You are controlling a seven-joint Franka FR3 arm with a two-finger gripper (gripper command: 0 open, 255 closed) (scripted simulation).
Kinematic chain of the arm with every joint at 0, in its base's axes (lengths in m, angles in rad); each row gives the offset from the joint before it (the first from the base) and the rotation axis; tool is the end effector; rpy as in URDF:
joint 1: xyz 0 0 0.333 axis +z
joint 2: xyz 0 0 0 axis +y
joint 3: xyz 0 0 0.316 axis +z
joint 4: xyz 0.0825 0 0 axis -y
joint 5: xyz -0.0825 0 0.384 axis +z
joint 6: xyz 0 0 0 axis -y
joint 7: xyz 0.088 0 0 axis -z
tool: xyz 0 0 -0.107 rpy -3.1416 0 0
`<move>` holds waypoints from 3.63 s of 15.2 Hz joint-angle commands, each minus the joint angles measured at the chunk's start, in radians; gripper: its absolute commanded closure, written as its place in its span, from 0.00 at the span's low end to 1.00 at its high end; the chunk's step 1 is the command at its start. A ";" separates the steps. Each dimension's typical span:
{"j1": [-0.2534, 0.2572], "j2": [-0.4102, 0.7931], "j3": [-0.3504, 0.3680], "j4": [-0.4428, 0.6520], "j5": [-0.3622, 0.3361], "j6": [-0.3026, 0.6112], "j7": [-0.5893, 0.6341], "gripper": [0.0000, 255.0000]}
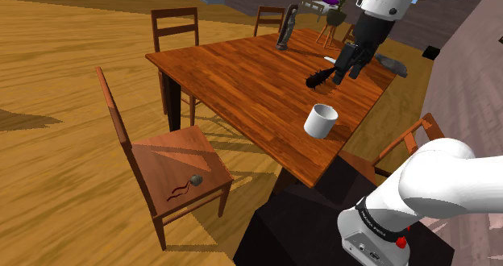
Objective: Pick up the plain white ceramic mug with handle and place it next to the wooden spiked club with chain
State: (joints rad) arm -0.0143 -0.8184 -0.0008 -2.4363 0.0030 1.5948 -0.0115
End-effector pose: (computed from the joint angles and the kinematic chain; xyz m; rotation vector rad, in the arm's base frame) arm 0.2986 -0.0043 0.5645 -3.1375 0.0054 0.0362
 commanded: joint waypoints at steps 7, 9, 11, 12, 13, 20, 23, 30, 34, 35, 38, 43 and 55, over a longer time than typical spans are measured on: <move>-0.030 -0.011 -0.048 -0.201 -0.044 0.246 -0.042 0.00; -0.042 0.003 -0.066 -0.258 -0.060 0.335 -0.056 0.00; -0.055 0.027 -0.085 -0.309 -0.076 0.429 -0.070 0.00; -0.062 0.043 -0.095 -0.332 -0.084 0.478 -0.077 0.00; -0.069 0.063 -0.105 -0.354 -0.092 0.528 -0.085 0.00; -0.090 0.178 -0.142 -0.428 -0.118 0.747 -0.108 0.00; -0.090 0.219 -0.147 -0.446 -0.121 0.805 -0.107 0.00; -0.089 0.242 -0.149 -0.454 -0.122 0.837 -0.107 0.00; -0.089 0.242 -0.149 -0.454 -0.122 0.837 -0.107 1.00; -0.089 0.242 -0.149 -0.454 -0.122 0.837 -0.107 1.00; -0.089 0.242 -0.149 -0.454 -0.122 0.837 -0.107 1.00; -0.089 0.229 -0.148 -0.447 -0.121 0.817 -0.107 1.00; -0.085 0.118 -0.133 -0.344 -0.108 0.603 -0.109 1.00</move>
State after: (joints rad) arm -0.1006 -0.6949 -0.1351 -2.7909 -0.1067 2.2143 -0.1210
